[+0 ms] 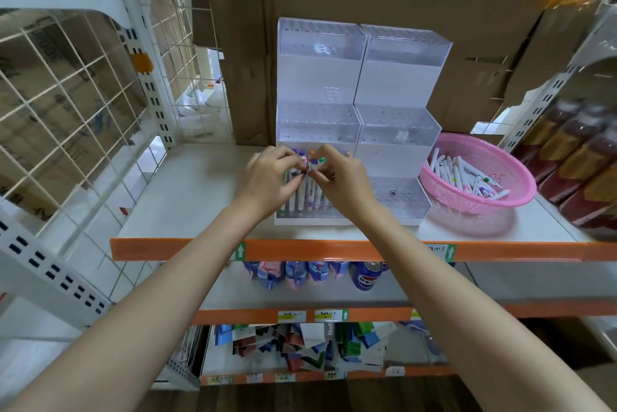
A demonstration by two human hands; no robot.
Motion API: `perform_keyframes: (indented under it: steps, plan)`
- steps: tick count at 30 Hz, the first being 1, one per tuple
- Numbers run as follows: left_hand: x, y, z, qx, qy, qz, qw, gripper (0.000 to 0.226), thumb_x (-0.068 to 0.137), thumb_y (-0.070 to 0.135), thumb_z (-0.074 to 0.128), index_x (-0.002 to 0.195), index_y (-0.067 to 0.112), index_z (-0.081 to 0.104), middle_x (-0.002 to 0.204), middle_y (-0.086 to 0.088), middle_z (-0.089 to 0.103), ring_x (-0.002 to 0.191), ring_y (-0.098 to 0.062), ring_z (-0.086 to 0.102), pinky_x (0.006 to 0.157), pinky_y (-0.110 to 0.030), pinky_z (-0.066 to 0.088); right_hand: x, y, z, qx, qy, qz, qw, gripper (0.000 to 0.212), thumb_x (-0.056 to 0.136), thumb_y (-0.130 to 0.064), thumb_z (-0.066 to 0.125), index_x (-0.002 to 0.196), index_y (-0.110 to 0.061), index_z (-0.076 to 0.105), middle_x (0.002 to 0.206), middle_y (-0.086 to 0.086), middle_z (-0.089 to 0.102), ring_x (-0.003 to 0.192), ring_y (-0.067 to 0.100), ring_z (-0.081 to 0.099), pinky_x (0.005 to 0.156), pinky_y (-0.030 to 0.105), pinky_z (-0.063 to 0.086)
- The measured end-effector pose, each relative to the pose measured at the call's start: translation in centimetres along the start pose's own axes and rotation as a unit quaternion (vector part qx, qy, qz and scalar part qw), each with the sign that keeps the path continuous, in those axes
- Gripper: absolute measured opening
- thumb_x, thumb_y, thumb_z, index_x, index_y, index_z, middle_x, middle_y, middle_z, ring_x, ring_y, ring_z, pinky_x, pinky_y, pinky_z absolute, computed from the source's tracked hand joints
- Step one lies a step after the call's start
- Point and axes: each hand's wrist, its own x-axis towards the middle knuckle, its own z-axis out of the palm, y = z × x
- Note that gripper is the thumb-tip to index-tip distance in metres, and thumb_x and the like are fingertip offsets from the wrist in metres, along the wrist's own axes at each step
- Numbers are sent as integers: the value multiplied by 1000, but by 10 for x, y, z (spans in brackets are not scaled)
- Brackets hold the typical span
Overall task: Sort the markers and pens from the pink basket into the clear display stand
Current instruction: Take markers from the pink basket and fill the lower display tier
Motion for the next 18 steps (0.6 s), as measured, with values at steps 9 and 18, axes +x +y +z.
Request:
perform_keyframes:
  steps: [9,18]
  plan:
    - [-1,3,-1,-2,2,-5,1000,13,82,20,71,94,14,72,96,-1,65,92,-22,60,79,-35,41,-13,6,7,-23,-50,1,998,18,87,-7,66,101,-6,55,77,11,69,71,28,66,70,44,56]
    - [-2,3,-3,4,-7,-9,1000,14,84,21,68,96,15,70,99,0,64,95,-21,59,82,-34,39,-8,9,3,-154,5,-80,985,17,81,-16,73,96,-9,67,88,8,66,81,29,61,61,35,49]
